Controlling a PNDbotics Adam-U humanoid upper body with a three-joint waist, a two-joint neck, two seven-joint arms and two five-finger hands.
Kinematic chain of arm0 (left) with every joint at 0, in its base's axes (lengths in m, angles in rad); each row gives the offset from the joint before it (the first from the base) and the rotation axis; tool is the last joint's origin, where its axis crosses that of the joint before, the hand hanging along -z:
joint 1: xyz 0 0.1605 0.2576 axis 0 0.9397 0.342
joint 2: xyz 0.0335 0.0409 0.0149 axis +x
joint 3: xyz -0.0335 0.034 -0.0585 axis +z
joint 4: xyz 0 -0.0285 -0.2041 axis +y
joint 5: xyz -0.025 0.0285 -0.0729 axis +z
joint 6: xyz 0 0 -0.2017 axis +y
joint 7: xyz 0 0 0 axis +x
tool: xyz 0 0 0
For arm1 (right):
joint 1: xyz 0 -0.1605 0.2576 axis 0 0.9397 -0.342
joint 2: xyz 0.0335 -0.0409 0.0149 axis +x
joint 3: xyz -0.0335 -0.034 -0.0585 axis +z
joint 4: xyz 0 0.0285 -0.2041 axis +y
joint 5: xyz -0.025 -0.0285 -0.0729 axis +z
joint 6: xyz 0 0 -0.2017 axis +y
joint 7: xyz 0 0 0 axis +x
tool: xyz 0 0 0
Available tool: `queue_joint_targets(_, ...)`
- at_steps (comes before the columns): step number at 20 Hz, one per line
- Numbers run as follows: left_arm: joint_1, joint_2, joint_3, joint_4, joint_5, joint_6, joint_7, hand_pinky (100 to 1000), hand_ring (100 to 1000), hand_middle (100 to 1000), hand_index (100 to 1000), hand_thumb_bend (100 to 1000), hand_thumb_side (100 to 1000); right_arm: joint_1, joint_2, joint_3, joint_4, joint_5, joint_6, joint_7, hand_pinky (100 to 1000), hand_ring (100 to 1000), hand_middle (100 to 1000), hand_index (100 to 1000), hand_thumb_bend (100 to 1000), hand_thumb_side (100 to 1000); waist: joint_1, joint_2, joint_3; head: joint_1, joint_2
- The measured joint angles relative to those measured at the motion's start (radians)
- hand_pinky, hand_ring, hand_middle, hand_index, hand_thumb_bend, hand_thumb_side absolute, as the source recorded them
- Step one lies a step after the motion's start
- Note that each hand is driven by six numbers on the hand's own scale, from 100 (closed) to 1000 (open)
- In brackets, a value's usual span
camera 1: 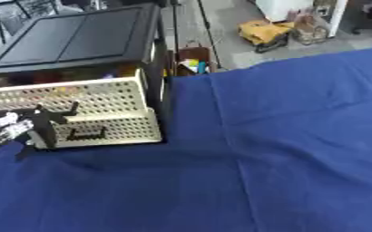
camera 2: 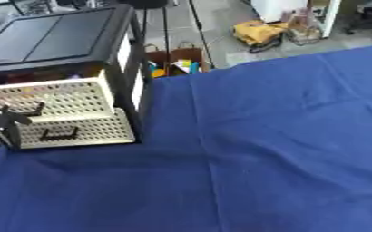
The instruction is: Pick up objects from table and place into drawer.
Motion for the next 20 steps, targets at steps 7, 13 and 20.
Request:
queue_joint_targets(7, -0.009, -0.005, 0.005, 0.027, 0.01, -0.005, 0.003, 216, 585, 680, 842, 100, 1000, 0.0, 0.0, 0.0, 0.0, 0.0, -0.002, 0.003, 708, 707, 538, 647, 100, 871, 0.002, 0.004, -0.005, 0.005, -0.001)
queue_joint_targets(13, -0.018, -0.005, 0.009, 0.053, 0.019, -0.009, 0.007, 215, 584, 681, 842, 100, 1000, 0.0, 0.0, -0.001, 0.0, 0.0, -0.002, 0.004, 710, 707, 538, 647, 100, 872, 0.004, 0.006, -0.013, 0.012, -0.009)
queue_joint_targets(20, -0.036, -0.013, 0.01, 0.08, 0.032, -0.016, 0.001, 214, 585, 682, 855, 100, 1000, 0.0, 0.0, -0.006, 0.0, 0.0, -0.002, 0.004, 710, 706, 536, 646, 100, 871, 0.01, 0.009, -0.016, 0.017, -0.01)
